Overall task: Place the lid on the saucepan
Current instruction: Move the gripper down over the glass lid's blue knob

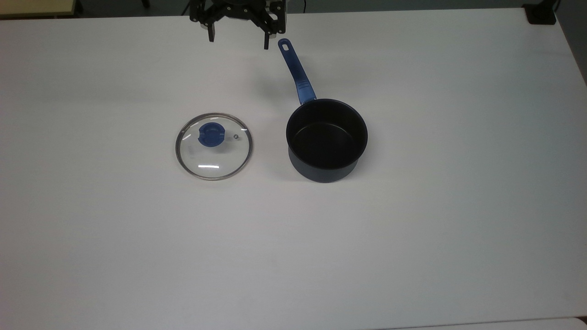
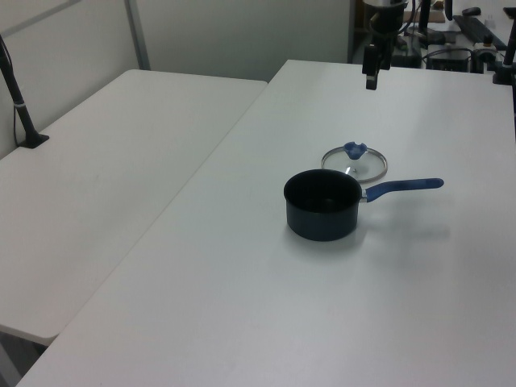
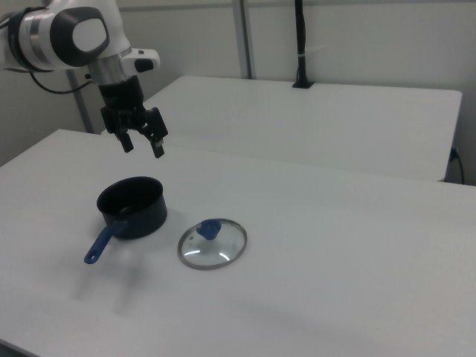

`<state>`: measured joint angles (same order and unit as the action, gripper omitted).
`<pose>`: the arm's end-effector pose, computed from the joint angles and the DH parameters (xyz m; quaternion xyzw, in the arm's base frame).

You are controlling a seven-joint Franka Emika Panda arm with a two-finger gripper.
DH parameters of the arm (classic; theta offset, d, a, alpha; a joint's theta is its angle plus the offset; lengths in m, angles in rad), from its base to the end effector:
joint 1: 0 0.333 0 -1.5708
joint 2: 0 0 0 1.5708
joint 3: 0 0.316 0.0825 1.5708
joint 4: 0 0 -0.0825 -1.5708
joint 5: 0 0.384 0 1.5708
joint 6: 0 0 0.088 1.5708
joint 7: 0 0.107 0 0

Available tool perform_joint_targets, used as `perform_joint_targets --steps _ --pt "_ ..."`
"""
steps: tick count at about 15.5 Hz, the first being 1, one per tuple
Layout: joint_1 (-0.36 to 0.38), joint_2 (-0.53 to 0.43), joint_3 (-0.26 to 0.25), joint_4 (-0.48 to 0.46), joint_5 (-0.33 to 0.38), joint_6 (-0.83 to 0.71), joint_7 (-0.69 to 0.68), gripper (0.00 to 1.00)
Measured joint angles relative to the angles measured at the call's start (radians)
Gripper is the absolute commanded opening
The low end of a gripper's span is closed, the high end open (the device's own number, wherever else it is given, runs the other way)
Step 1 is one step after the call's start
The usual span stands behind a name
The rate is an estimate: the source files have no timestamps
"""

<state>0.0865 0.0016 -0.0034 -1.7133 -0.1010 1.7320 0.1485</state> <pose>0.5636 0.0377 0.5703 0.9984 -0.0250 0.0142 0.0486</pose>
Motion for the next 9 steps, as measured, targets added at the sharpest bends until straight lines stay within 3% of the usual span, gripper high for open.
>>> perform_joint_targets --steps 9 --pt "0.005 0.007 -0.002 -0.002 0.000 0.000 -0.001 1.00"
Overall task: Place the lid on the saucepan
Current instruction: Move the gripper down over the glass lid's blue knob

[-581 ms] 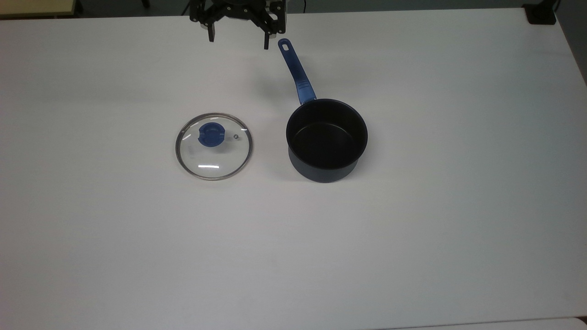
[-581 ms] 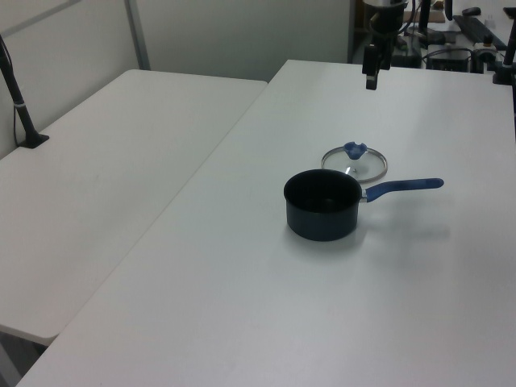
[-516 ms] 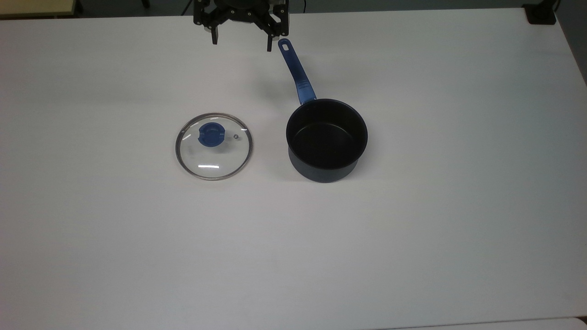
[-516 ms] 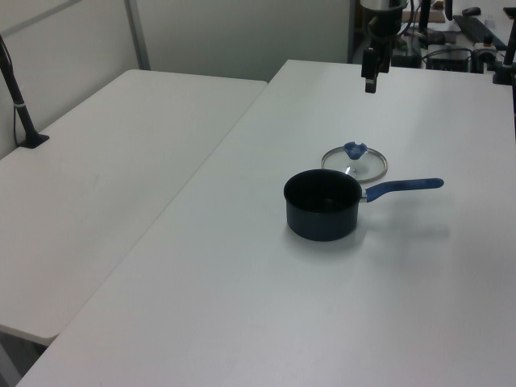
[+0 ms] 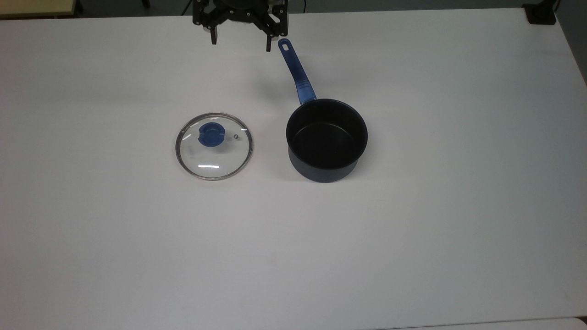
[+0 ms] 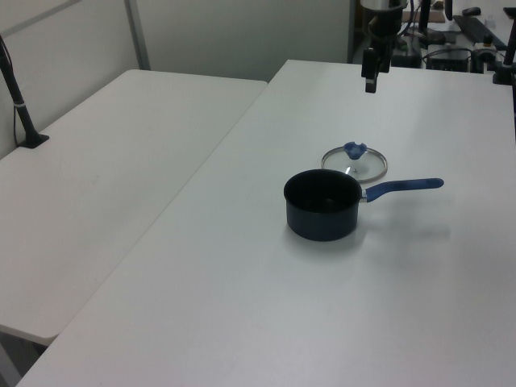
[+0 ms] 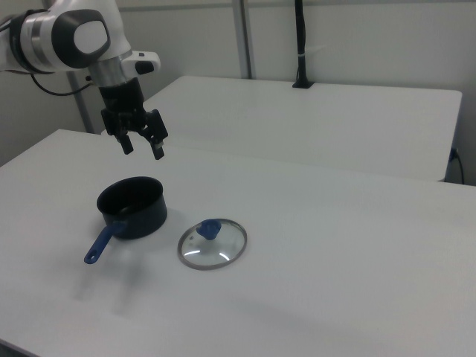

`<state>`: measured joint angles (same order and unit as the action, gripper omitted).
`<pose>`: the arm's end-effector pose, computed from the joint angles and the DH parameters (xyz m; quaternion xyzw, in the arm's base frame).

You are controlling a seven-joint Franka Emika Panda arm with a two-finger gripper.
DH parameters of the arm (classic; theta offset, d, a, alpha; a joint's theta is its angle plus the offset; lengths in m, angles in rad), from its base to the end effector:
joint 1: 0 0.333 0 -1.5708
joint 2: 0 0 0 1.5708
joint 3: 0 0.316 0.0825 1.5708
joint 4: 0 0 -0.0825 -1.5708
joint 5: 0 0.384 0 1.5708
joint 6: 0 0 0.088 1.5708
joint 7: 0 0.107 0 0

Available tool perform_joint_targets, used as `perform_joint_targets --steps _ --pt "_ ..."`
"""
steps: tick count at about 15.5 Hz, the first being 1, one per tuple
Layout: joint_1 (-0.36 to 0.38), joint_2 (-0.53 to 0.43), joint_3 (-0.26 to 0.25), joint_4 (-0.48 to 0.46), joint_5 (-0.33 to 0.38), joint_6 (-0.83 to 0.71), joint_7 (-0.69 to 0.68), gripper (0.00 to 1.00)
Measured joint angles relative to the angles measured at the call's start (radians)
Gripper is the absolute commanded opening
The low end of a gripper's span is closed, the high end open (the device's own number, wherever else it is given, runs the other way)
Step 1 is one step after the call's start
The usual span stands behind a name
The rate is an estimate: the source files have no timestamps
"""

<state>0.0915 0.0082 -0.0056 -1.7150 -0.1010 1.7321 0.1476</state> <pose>0.5649 0.0394 0.5658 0.9985 -0.0229 0.0102 0.0490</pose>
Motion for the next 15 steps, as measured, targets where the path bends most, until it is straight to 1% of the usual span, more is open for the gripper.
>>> perform_joint_targets --steps 2,3,6,8,10,15 --pt "-0.008 0.003 -0.001 -0.002 0.000 0.000 -0.029 1.00" --pt "-0.019 0.009 -0.002 -0.003 0.000 0.000 -0.065 1.00" --pt "-0.082 0.043 -0.005 -0.006 0.000 0.002 -0.184 1.00" --pt "-0.123 0.078 -0.006 -0.009 0.000 0.032 -0.232 1.00" --pt "-0.144 0.117 -0.006 -0.019 0.000 0.069 -0.250 1.00" --pt "-0.158 0.234 -0.006 -0.034 0.000 0.198 -0.253 1.00"
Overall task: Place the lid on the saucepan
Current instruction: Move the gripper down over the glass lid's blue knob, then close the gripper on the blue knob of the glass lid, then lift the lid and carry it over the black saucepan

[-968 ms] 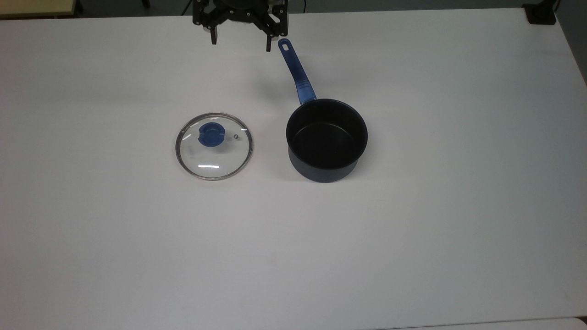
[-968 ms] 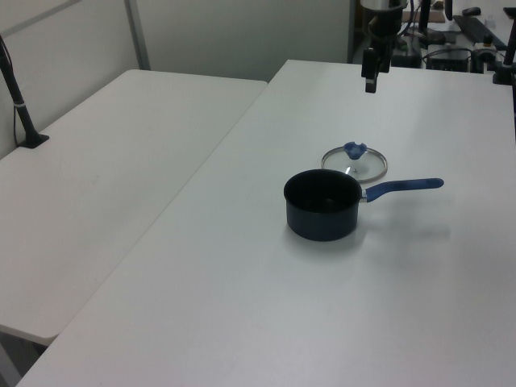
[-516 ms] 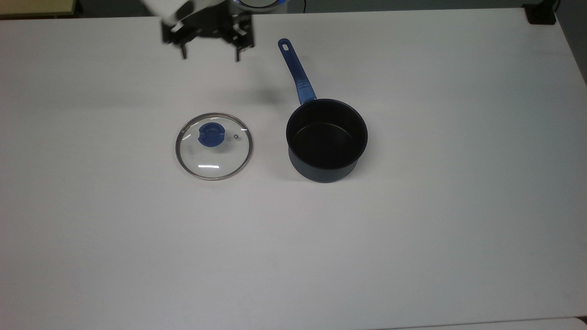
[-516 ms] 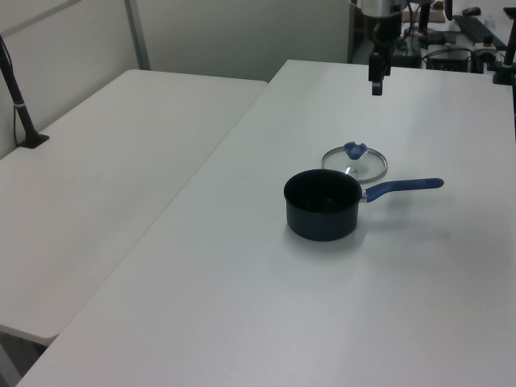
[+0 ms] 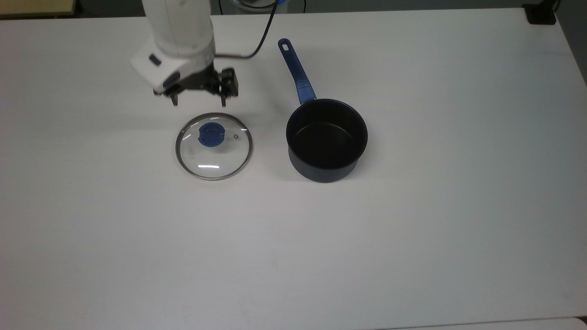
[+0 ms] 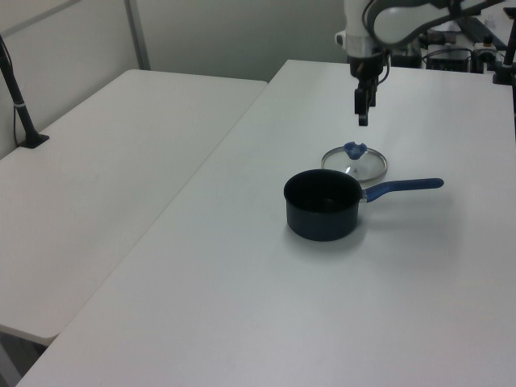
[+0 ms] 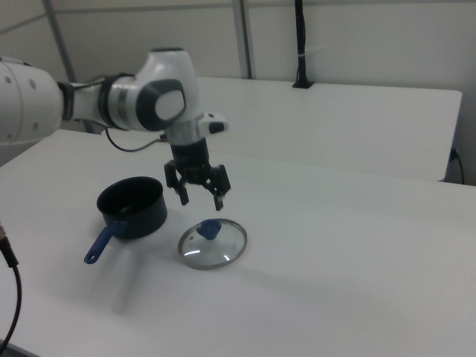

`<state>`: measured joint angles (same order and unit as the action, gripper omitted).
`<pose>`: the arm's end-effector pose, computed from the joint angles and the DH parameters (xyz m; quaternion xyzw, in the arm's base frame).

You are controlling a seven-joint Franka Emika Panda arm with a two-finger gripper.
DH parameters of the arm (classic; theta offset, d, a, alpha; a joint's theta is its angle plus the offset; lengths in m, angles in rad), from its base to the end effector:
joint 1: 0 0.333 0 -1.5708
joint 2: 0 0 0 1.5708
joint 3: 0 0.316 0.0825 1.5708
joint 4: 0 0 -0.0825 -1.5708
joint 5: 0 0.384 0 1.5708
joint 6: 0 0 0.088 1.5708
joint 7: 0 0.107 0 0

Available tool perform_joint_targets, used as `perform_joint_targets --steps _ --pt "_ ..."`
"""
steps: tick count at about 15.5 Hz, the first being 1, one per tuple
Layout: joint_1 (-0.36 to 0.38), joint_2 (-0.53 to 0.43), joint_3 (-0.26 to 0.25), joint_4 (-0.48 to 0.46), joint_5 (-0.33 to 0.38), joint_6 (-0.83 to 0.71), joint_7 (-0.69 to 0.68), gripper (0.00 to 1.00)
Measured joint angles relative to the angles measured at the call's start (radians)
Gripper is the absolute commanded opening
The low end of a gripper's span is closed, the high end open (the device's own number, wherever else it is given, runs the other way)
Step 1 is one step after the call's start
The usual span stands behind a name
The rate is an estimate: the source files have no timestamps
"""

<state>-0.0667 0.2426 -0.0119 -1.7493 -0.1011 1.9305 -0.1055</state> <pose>0.6192 -0.0553 0.4264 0.9978 0.0328 -0.0350 0.0451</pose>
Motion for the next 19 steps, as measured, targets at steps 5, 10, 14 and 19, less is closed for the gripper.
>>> perform_joint_targets --steps 5,10,14,19 --pt "-0.003 0.095 0.002 -0.009 0.000 0.107 -0.001 1.00" --pt "0.004 0.122 0.011 -0.016 0.000 0.137 -0.001 1.00" --pt "0.021 0.130 0.013 -0.039 0.000 0.160 -0.001 0.67" --pt "0.019 0.131 0.012 -0.040 0.000 0.164 -0.001 0.44"
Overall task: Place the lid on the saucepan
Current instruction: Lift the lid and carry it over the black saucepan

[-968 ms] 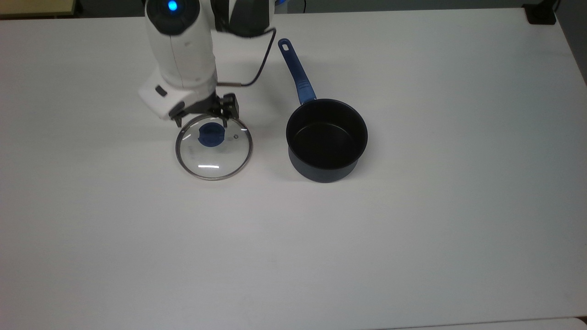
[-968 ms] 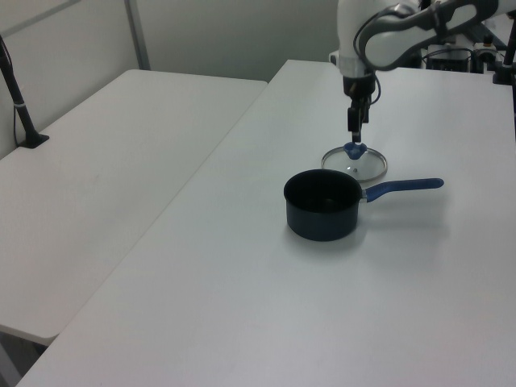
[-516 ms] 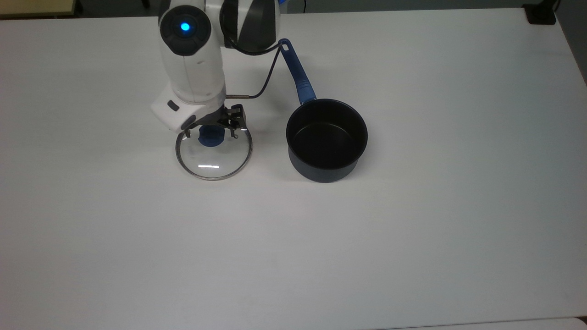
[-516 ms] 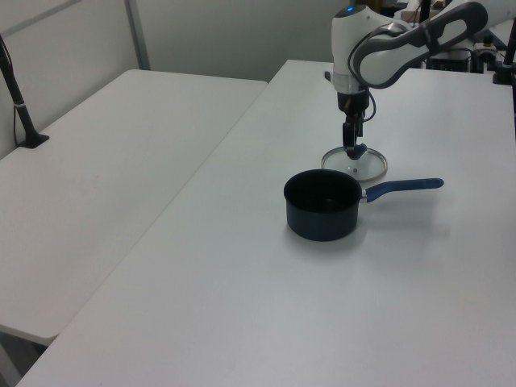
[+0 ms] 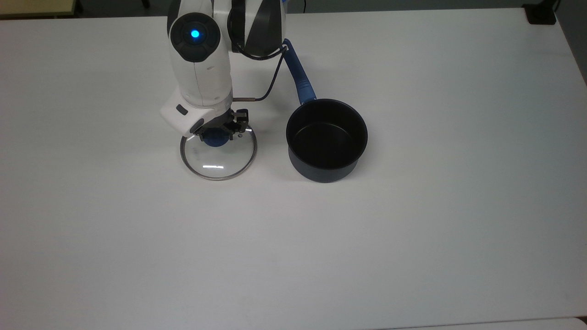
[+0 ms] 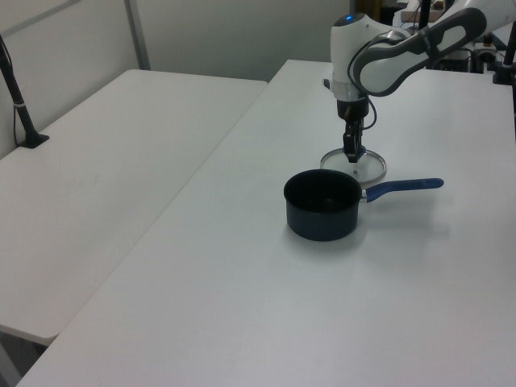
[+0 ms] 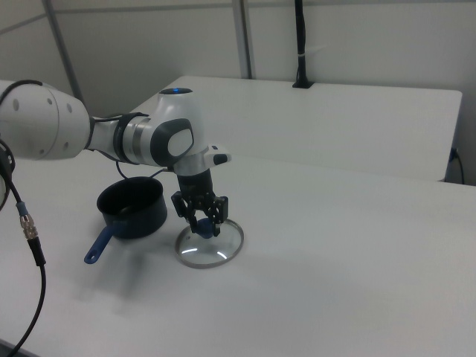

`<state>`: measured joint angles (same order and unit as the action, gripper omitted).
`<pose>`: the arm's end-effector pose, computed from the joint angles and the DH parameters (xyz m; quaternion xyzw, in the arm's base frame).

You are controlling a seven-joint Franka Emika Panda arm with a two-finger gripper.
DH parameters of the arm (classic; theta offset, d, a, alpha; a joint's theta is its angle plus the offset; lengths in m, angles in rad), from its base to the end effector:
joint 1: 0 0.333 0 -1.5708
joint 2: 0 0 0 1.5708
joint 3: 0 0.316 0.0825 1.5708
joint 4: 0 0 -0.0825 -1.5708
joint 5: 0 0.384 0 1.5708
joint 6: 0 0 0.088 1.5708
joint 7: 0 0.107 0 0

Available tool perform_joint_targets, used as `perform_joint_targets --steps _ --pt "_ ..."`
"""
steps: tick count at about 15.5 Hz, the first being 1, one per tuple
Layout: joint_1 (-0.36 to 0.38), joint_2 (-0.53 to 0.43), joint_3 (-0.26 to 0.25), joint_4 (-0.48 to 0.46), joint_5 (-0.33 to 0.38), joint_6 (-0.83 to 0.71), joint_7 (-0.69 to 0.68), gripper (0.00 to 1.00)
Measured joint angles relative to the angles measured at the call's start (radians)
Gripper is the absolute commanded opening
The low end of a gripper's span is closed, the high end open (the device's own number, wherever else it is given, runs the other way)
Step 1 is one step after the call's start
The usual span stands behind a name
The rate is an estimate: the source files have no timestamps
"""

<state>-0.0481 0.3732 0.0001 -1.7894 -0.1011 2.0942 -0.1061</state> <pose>0.6364 -0.0355 0.3389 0.9969 0.0557 -0.0373 0.0401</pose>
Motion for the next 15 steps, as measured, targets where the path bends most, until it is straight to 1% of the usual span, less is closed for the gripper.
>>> perform_joint_targets --steps 3,5,7,9,10,12,14,15 --pt "-0.003 -0.005 -0.005 0.005 0.000 0.000 0.000 0.44" --pt "-0.004 -0.028 -0.008 0.010 0.000 -0.003 0.000 0.44" --pt "-0.001 -0.052 -0.006 0.045 0.001 -0.046 0.005 0.44" --pt "0.013 -0.070 0.006 0.103 0.005 -0.111 0.028 0.44" --pt "0.033 -0.076 0.012 0.126 0.006 -0.140 0.050 0.44" --pt "0.102 -0.085 0.020 0.159 0.007 -0.181 0.111 0.44" --pt "0.205 -0.090 0.025 0.170 0.007 -0.194 0.201 0.44" --pt "0.240 -0.090 0.026 0.170 0.007 -0.194 0.231 0.44"
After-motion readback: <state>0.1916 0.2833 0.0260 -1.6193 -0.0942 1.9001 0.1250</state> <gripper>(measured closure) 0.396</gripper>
